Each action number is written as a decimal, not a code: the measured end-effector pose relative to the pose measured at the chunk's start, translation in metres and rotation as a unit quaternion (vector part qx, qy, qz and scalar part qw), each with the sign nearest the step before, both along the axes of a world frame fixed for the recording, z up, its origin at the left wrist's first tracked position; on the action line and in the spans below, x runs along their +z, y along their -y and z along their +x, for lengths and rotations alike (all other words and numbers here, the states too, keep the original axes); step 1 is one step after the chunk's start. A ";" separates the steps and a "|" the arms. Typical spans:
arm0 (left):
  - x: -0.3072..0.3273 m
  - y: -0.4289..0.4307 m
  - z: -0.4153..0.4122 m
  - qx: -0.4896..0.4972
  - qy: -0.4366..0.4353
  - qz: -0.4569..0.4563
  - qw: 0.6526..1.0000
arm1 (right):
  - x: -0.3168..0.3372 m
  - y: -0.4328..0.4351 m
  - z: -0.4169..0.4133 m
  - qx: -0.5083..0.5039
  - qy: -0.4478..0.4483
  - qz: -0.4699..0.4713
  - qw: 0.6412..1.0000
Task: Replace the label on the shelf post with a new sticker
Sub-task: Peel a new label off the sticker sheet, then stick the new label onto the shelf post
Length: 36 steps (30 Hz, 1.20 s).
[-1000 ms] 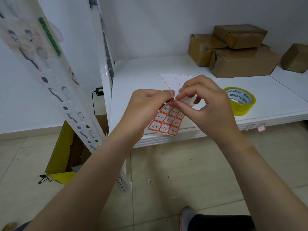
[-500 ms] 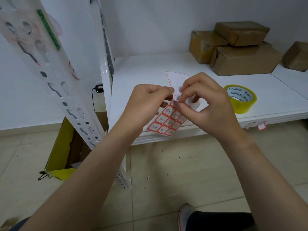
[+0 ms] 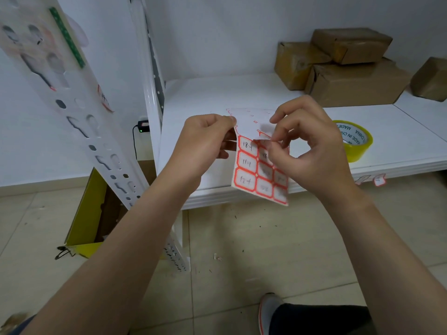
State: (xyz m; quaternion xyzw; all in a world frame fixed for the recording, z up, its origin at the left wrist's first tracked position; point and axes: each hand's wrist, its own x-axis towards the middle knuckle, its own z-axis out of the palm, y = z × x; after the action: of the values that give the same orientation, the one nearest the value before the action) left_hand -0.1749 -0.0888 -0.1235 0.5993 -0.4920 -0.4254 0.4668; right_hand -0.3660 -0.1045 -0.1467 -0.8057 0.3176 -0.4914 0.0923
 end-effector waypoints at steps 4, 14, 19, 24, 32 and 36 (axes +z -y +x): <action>0.001 0.001 0.002 0.007 -0.027 -0.004 1.000 | 0.002 0.000 0.000 -0.004 0.095 0.051 0.994; -0.015 0.022 -0.021 0.021 -0.058 -0.013 0.998 | 0.008 0.004 -0.001 -0.124 0.300 0.191 0.926; -0.018 0.034 -0.025 0.016 -0.086 0.010 0.996 | 0.003 0.014 -0.001 -0.179 0.276 0.243 0.913; -0.009 0.034 -0.011 0.030 -0.029 -0.011 0.999 | 0.008 0.015 0.011 -0.161 0.247 0.247 0.923; 0.033 -0.006 0.024 0.025 0.095 -0.166 0.981 | 0.033 0.003 0.060 -0.028 0.238 0.213 0.947; 0.045 -0.031 0.051 0.044 0.115 -0.198 0.972 | 0.048 -0.007 0.092 0.049 0.253 0.161 0.953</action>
State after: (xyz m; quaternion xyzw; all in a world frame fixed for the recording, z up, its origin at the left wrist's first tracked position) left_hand -0.1240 -0.0583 -0.0788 0.5612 -0.5899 -0.2266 0.5345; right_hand -0.2739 -0.0974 -0.0990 -0.6436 0.3192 -0.6166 0.3222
